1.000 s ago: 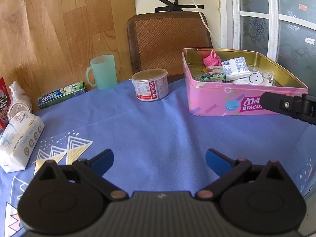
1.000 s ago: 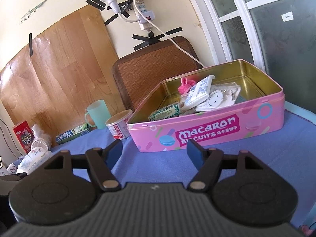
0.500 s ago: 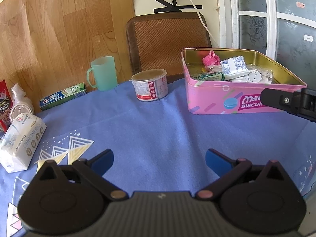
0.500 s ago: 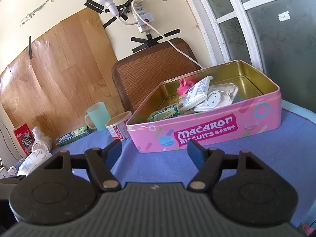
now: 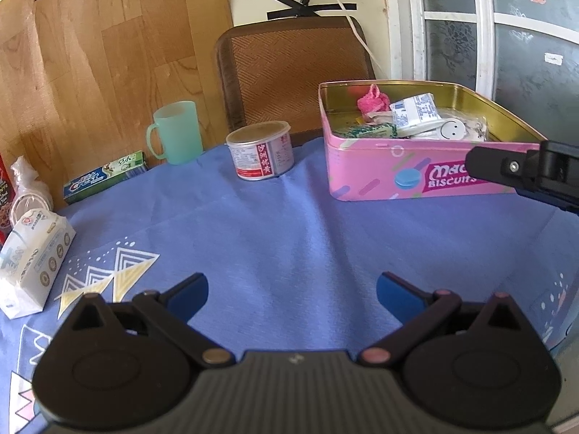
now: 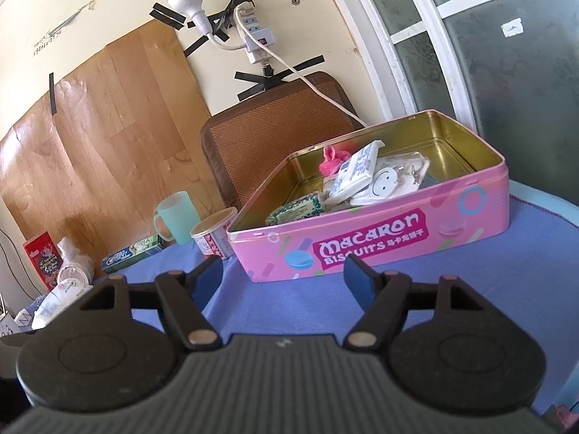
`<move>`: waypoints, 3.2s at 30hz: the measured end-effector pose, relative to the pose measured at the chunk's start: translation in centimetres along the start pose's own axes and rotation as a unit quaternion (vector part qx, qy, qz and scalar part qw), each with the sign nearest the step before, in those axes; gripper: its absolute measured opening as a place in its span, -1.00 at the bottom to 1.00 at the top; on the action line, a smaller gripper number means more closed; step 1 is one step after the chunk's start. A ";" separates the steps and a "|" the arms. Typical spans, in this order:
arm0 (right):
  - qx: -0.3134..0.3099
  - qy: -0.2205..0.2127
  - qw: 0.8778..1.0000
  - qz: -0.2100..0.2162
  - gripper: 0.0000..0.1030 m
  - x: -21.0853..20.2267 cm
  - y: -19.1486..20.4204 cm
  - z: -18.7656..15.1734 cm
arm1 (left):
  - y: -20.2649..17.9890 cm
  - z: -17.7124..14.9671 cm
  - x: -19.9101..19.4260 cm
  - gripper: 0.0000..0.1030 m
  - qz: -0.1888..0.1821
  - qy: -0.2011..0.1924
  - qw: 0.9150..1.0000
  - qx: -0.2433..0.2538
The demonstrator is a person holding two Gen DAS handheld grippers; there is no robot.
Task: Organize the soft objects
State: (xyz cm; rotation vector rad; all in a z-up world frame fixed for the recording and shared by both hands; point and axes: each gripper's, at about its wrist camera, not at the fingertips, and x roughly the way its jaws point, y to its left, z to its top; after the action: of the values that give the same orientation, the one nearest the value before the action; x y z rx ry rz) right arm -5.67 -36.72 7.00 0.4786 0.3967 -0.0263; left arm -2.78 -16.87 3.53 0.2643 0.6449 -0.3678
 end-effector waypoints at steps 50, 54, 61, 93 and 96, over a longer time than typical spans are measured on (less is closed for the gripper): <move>0.009 -0.002 1.000 -0.011 0.51 0.1 -0.2 -0.2 | -1.3 -0.5 0.6 1.00 -0.028 0.020 0.999 0.025; 0.011 -0.001 1.000 -0.013 0.51 0.2 -0.3 -0.2 | -1.3 -0.6 0.7 1.00 -0.029 0.021 0.999 0.023; 0.010 0.000 1.000 -0.016 0.52 0.3 -0.2 -0.3 | -1.3 -0.6 0.7 1.00 -0.029 0.023 0.999 0.022; 0.010 0.009 1.000 -0.019 0.52 0.6 -0.1 -0.6 | -0.8 -0.8 1.2 1.00 -0.037 0.031 0.999 0.013; 0.011 0.010 1.000 -0.019 0.52 0.6 -0.1 -0.6 | -0.8 -0.9 1.3 1.00 -0.038 0.032 0.999 0.012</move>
State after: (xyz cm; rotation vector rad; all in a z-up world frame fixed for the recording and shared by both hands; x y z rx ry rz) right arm -5.33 -36.51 6.18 0.4929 0.4256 -0.0624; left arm -2.64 -17.65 1.97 0.2768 0.7148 -0.4412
